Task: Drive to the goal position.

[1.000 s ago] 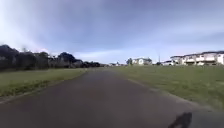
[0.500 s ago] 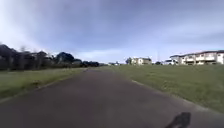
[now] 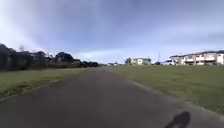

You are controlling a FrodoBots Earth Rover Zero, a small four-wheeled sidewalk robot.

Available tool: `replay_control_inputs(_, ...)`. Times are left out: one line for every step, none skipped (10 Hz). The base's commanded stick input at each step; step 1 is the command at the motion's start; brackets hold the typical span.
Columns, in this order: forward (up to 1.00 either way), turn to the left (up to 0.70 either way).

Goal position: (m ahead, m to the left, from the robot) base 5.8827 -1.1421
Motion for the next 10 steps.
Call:
replay_control_inputs(1.0,0.27)
replay_control_inputs(1.0,0.27)
replay_control_inputs(1.0,0.27)
replay_control_inputs(1.0,0.27)
replay_control_inputs(1.0,0.27)
replay_control_inputs(1.0,0.27)
replay_control_inputs(1.0,0.15)
replay_control_inputs(1.0,0.0)
replay_control_inputs(1.0,0.0)
replay_control_inputs(1.0,0.0)
